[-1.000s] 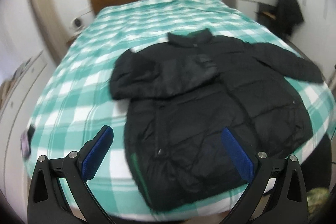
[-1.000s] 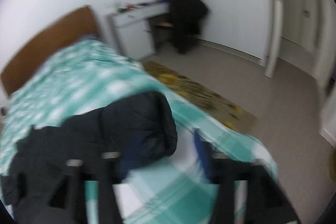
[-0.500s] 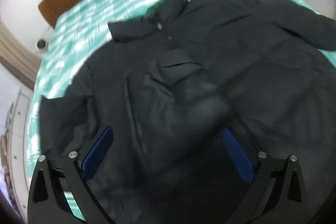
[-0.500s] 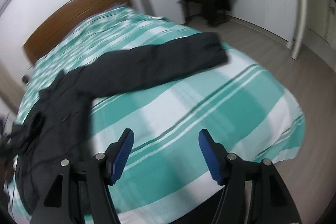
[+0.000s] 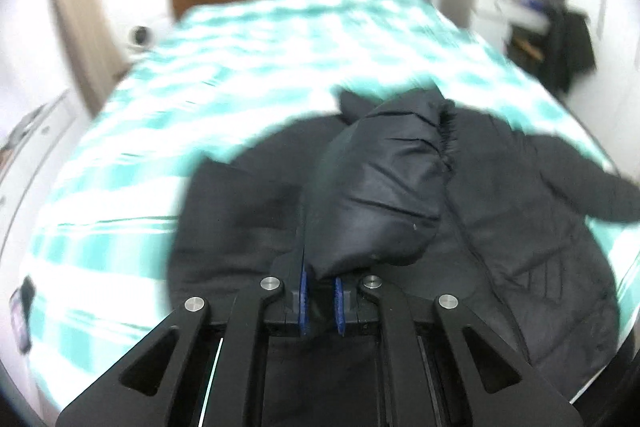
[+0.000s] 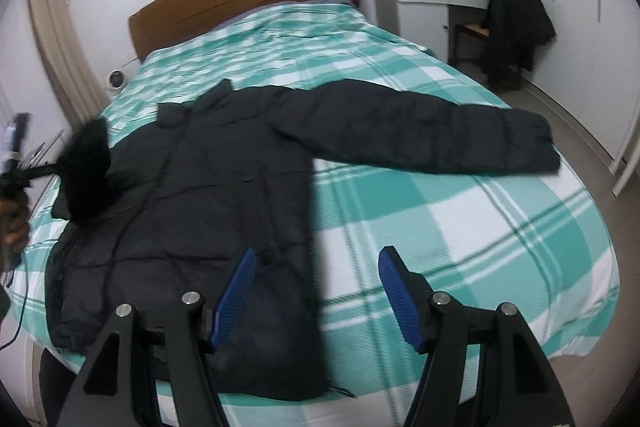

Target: Fold large clothes

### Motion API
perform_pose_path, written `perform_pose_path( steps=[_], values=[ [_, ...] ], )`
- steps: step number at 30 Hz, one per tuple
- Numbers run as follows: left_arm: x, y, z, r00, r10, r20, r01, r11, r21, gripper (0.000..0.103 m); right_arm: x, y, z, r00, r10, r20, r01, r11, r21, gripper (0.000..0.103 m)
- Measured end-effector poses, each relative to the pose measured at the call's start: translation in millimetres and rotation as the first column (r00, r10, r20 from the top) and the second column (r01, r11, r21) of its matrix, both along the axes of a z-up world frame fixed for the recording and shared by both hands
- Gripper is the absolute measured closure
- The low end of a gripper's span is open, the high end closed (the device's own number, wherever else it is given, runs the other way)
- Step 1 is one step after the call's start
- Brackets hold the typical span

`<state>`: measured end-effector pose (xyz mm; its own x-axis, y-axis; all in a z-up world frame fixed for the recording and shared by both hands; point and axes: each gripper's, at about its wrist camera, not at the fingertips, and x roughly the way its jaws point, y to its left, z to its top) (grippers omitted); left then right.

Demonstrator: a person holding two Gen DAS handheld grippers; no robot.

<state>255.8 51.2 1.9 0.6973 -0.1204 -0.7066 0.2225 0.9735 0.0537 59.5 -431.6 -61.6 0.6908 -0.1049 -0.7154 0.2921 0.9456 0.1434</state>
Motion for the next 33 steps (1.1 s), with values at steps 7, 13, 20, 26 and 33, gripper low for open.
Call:
perform_pose_path(
  steps=[7, 13, 20, 26, 33],
  values=[
    [-48.7, 141.4, 64.6, 0.954, 0.284, 0.093, -0.278, 0.958, -0.076, 0.095, 15.2, 27.3, 10.3, 0.998, 0.056, 0.005, -0.056, 0.998, -0.023, 0.037],
    [-71.7, 244.1, 52.7, 0.829, 0.550, 0.099, -0.553, 0.833, 0.001, 0.048, 25.5, 48.3, 22.1, 0.994, 0.104, 0.015, -0.103, 0.994, -0.037, 0.037],
    [-138.4, 282.6, -4.2, 0.740, 0.672, 0.024, -0.672, 0.739, 0.042, 0.026, 32.0, 55.6, 25.1, 0.994, 0.108, 0.004, -0.108, 0.992, -0.063, 0.037],
    [-165.9, 214.8, -57.4, 0.874, 0.464, -0.142, -0.470, 0.882, -0.011, 0.022, 34.9, 47.0, 11.7, 0.996, 0.079, -0.039, -0.080, 0.996, -0.043, 0.031],
    [-167.4, 109.5, -90.1, 0.956, 0.119, -0.268, -0.166, 0.973, -0.159, 0.008, 30.9, 22.4, -7.5, 0.992, 0.063, -0.108, -0.069, 0.996, -0.055, 0.024]
  ],
)
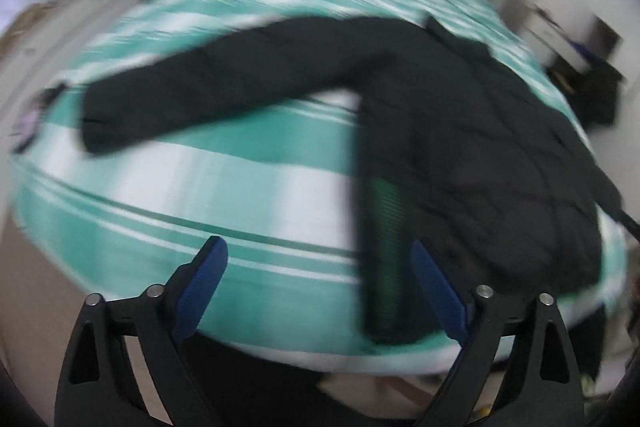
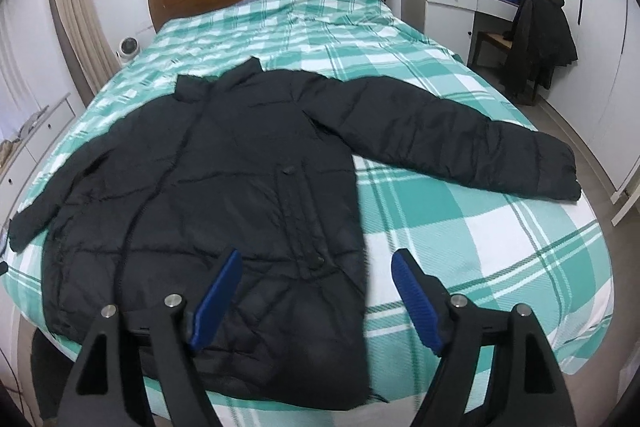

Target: Fold large clothes

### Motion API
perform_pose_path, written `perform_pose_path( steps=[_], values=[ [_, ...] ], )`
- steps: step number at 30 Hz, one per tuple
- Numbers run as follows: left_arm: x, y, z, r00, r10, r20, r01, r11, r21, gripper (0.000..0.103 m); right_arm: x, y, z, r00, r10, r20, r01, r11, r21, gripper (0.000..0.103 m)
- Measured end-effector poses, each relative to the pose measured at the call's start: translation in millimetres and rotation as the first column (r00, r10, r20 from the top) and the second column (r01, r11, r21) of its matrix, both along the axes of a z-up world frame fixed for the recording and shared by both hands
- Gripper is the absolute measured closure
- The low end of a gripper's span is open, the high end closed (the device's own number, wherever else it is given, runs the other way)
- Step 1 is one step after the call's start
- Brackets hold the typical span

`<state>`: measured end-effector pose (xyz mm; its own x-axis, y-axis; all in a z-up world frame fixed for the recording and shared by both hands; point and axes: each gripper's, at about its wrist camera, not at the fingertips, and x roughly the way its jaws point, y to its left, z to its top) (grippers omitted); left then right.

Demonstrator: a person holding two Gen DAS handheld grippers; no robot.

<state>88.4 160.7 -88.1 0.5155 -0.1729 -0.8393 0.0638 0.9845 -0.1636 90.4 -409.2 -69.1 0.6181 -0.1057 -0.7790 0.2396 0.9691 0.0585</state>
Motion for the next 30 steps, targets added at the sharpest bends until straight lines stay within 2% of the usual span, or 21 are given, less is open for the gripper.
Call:
perform_pose_path(
  steps=[5, 9, 13, 15, 17, 18, 19, 20, 22, 24, 27, 30],
  values=[
    [8.7, -55.0, -33.4, 0.992, -0.109, -0.059, 0.110, 0.994, 0.005, 0.008, -8.0, -26.6, -27.3, 0.995, 0.018, -0.103, -0.015, 0.999, 0.036, 0.024],
    [18.1, -67.8, -57.5, 0.992, -0.088, -0.089, 0.097, 0.989, 0.114, 0.008, -7.5, -32.5, -55.8, 0.983, 0.120, -0.140, -0.093, 0.978, 0.189, 0.023],
    [24.9, -68.2, -74.0, 0.988, -0.065, -0.139, 0.074, 0.996, 0.059, 0.006, -2.2, -30.9, -88.4, 0.969, 0.150, -0.194, -0.110, 0.973, 0.205, 0.023],
    [27.1, -73.1, -82.6, 0.983, -0.077, -0.169, 0.084, 0.996, 0.038, 0.004, -1.8, -32.8, -94.0, 0.971, 0.164, -0.174, -0.115, 0.958, 0.263, 0.023],
    [25.5, -81.5, -85.1, 0.981, -0.091, -0.173, 0.101, 0.994, 0.052, 0.004, -2.0, -31.5, -94.2, 0.970, 0.184, -0.158, -0.131, 0.946, 0.298, 0.024],
    [24.1, -85.0, -85.0, 0.980, -0.101, -0.170, 0.111, 0.992, 0.054, 0.006, -2.1, -30.0, -93.3, 0.969, 0.196, -0.154, -0.143, 0.942, 0.303, 0.032],
    [22.4, -89.1, -84.4, 0.980, -0.113, -0.162, 0.123, 0.991, 0.050, 0.022, -2.7, -26.1, -90.9, 0.965, 0.215, -0.150, -0.163, 0.940, 0.300, 0.044],
    [21.6, -92.5, -84.4, 0.977, -0.136, -0.164, 0.142, 0.990, 0.025, 0.032, -3.1, -23.1, -88.8, 0.963, 0.220, -0.153, -0.171, 0.944, 0.283, 0.059],
    [21.9, -95.9, -82.9, 0.976, -0.142, -0.167, 0.146, 0.989, 0.012, 0.054, -3.6, -17.0, -83.5, 0.960, 0.231, -0.158, -0.186, 0.948, 0.257, 0.069],
    [21.5, -99.7, -80.6, 0.973, -0.160, -0.166, 0.159, 0.987, -0.021, 0.071, -4.6, -13.6, -77.1, 0.958, 0.240, -0.157, -0.198, 0.949, 0.244, 0.078],
    [19.1, -107.4, -76.5, 0.970, -0.183, -0.158, 0.183, 0.983, -0.013, 0.078, -8.2, -9.8, -70.2, 0.954, 0.252, -0.164, -0.216, 0.953, 0.210, 0.083],
    [14.2, -112.9, -75.1, 0.967, -0.197, -0.163, 0.198, 0.980, -0.009, 0.078, -13.3, -7.2, -64.5, 0.950, 0.259, -0.172, -0.226, 0.955, 0.190, 0.084]
  ],
)
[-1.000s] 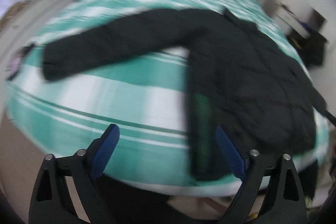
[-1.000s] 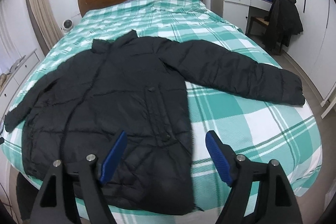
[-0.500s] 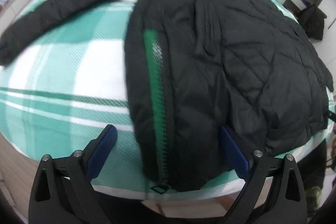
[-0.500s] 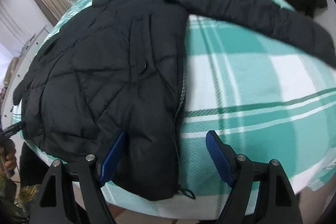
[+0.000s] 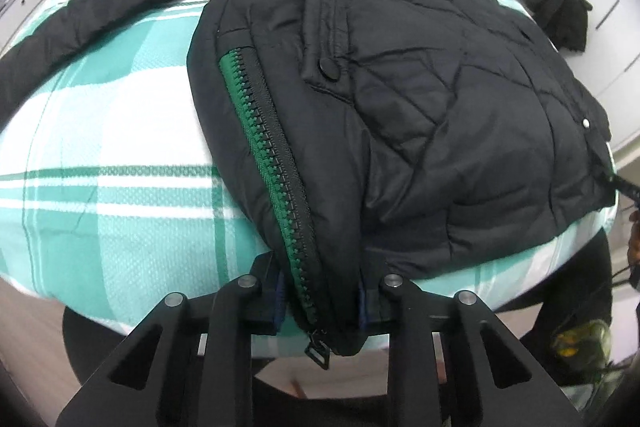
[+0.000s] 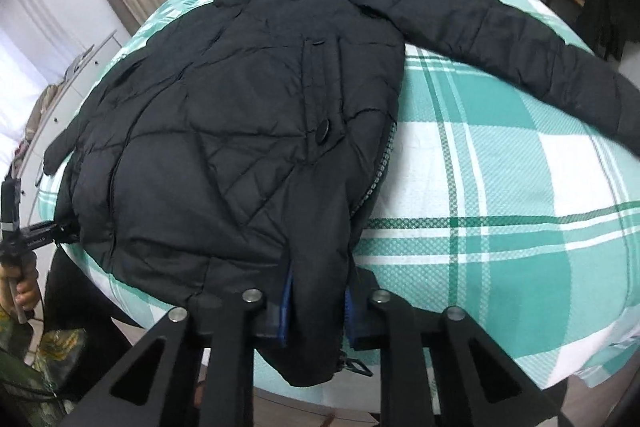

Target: Fold large clothes

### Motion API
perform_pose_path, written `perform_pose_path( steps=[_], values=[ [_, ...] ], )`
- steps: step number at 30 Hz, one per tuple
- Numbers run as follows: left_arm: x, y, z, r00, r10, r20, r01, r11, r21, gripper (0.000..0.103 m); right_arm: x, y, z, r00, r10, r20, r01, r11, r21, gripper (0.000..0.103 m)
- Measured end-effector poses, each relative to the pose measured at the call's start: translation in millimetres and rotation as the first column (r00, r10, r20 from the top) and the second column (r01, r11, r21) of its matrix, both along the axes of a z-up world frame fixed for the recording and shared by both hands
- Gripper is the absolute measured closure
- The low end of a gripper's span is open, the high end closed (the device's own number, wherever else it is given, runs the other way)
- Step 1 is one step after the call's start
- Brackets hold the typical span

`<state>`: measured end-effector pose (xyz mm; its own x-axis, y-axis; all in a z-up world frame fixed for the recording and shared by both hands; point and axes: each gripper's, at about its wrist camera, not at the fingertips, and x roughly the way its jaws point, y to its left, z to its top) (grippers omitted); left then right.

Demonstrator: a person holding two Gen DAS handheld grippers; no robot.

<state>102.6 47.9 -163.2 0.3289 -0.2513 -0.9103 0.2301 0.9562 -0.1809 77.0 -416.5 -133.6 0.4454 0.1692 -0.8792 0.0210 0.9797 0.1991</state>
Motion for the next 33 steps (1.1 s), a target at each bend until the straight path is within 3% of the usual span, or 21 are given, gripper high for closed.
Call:
perform_pose_path(
  steps=[8, 12, 13, 14, 17, 19, 20, 21, 24, 26, 29, 30, 32, 33],
  values=[
    [-7.4, -24.2, -7.0, 0.998, -0.053, -0.030, 0.054, 0.998, 0.035, 0.077, -13.4, 1.7, 3.1, 0.999, 0.002, -0.039, -0.003, 1.000, -0.007, 0.084],
    [1.7, -34.5, -0.6, 0.999, -0.053, -0.010, 0.054, 0.996, 0.068, 0.066, -5.3, 0.8, -2.7, 0.999, -0.036, -0.013, 0.036, 0.999, -0.021, 0.079],
    [0.6, -34.5, 4.8, 0.999, -0.052, 0.002, 0.052, 0.996, 0.076, 0.061, -2.3, -0.3, -4.2, 0.999, -0.040, -0.013, 0.040, 0.999, -0.026, 0.075],
    [-1.2, -36.6, 12.8, 0.998, -0.054, 0.022, 0.052, 0.995, 0.088, 0.057, -1.1, -1.7, -3.8, 0.999, -0.044, -0.014, 0.043, 0.999, -0.033, 0.064],
    [-3.6, -37.5, 38.0, 0.994, -0.043, 0.104, 0.031, 0.993, 0.114, 0.030, -5.1, -9.1, 4.5, 0.998, -0.053, 0.015, 0.054, 0.998, -0.038, 0.037],
    [-9.7, -31.1, 67.4, 0.971, -0.010, 0.239, -0.027, 0.988, 0.150, 0.004, -9.5, -20.2, 13.2, 0.995, -0.086, 0.051, 0.089, 0.994, -0.058, 0.033],
    [-9.1, -32.0, 79.9, 0.955, 0.006, 0.298, -0.056, 0.985, 0.162, 0.001, -10.1, -25.3, 17.7, 0.993, -0.101, 0.065, 0.105, 0.993, -0.061, 0.033],
    [-7.1, -33.8, 96.9, 0.926, 0.027, 0.376, -0.097, 0.981, 0.168, 0.001, -11.6, -28.7, 22.9, 0.990, -0.116, 0.077, 0.121, 0.991, -0.063, 0.033],
    [-1.6, -34.9, 125.7, 0.874, 0.060, 0.483, -0.162, 0.972, 0.172, 0.000, -8.4, -39.2, 39.8, 0.977, -0.185, 0.108, 0.194, 0.977, -0.084, 0.033],
    [9.6, -44.0, 137.0, 0.850, 0.072, 0.522, -0.185, 0.968, 0.168, 0.000, -5.6, -42.7, 49.3, 0.967, -0.221, 0.124, 0.234, 0.967, -0.104, 0.033],
    [18.7, -48.2, 145.6, 0.810, 0.105, 0.577, -0.230, 0.962, 0.147, 0.000, -12.3, -42.5, 64.6, 0.946, -0.234, 0.222, 0.268, 0.954, -0.137, 0.033],
    [24.3, -55.9, 145.4, 0.804, 0.113, 0.583, -0.230, 0.965, 0.129, 0.000, -17.8, -43.1, 73.4, 0.925, -0.246, 0.289, 0.299, 0.942, -0.156, 0.033],
    [17.8, -43.0, 139.3, 0.817, 0.110, 0.566, -0.196, 0.976, 0.094, 0.000, -29.2, -45.6, 86.9, 0.889, -0.253, 0.381, 0.326, 0.935, -0.140, 0.032],
    [17.2, -42.0, 133.1, 0.830, 0.100, 0.548, -0.169, 0.983, 0.077, 0.001, -36.4, -49.7, 90.1, 0.874, -0.257, 0.412, 0.332, 0.936, -0.121, 0.020]
  ],
)
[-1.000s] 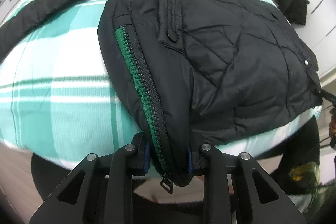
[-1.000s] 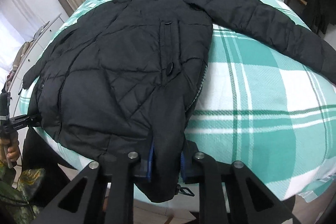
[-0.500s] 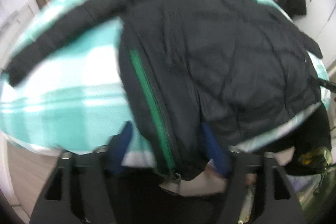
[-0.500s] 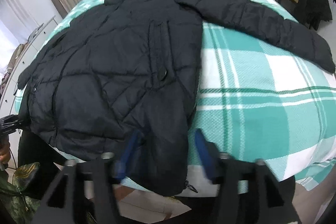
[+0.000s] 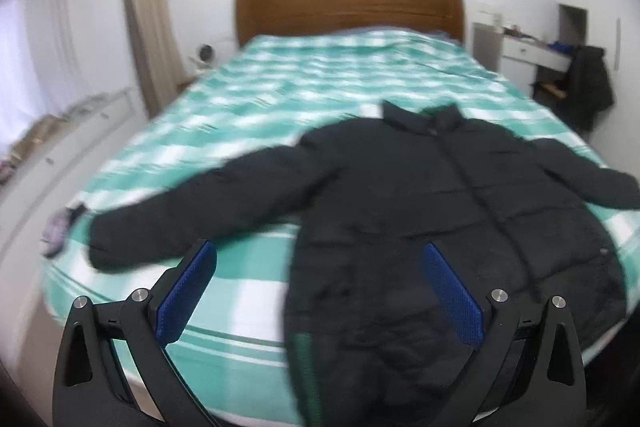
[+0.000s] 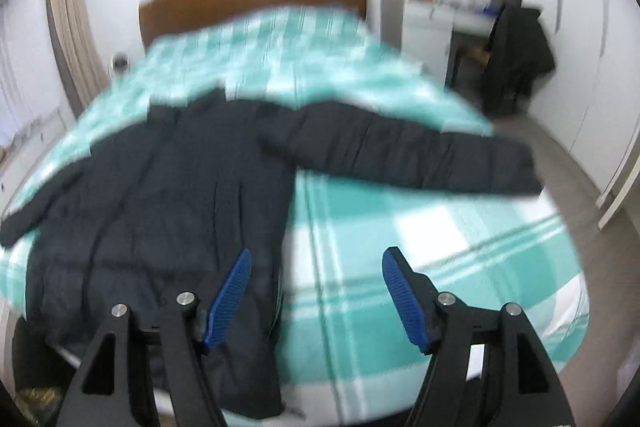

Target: Fold large clothes

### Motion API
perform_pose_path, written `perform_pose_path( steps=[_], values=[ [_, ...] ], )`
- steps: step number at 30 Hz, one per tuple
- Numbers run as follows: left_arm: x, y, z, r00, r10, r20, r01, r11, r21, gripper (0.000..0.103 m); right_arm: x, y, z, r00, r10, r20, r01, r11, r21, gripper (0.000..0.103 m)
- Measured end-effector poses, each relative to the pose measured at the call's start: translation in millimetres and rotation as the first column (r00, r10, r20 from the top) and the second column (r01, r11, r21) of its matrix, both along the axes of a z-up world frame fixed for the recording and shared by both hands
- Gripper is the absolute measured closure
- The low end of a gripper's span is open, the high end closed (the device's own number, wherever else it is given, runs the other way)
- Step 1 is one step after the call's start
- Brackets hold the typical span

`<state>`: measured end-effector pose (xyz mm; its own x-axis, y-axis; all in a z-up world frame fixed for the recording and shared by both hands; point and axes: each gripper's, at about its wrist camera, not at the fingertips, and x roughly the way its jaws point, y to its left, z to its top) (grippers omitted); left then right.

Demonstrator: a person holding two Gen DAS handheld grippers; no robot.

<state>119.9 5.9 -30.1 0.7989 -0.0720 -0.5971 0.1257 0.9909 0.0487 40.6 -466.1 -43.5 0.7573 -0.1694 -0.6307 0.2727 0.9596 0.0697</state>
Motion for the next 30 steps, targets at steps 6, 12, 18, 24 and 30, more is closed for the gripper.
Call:
perform_pose_path(
  steps=[6, 12, 18, 24, 30],
  values=[
    [-17.8, -25.0, -39.2, 0.980, -0.141, -0.142, 0.147, 0.989, 0.029, 0.001, 0.0, -32.0, -10.4, 0.998, -0.061, -0.005, 0.061, 0.996, 0.065, 0.010],
    [-26.5, -61.3, -35.0, 0.974, -0.163, -0.154, 0.185, 0.973, 0.140, 0.001, -6.9, -61.9, -38.1, 0.978, -0.198, -0.070, 0.204, 0.974, 0.094, 0.010],
    [-25.1, -74.3, -12.1, 0.981, -0.170, -0.093, 0.182, 0.974, 0.136, 0.001, -2.6, -144.9, -55.1, 0.953, -0.293, -0.075, 0.302, 0.926, 0.226, 0.010],
    [-16.6, -61.1, -4.0, 0.989, -0.115, -0.093, 0.124, 0.987, 0.098, 0.001, 2.7, -275.0, -81.4, 0.873, -0.485, -0.047, 0.429, 0.718, 0.548, 0.011],
    [-6.8, -39.6, -13.0, 0.986, -0.042, -0.163, 0.049, 0.998, 0.044, 0.001, 35.1, -326.6, -127.7, 0.815, -0.576, -0.061, 0.459, 0.577, 0.675, 0.037]
  ],
)
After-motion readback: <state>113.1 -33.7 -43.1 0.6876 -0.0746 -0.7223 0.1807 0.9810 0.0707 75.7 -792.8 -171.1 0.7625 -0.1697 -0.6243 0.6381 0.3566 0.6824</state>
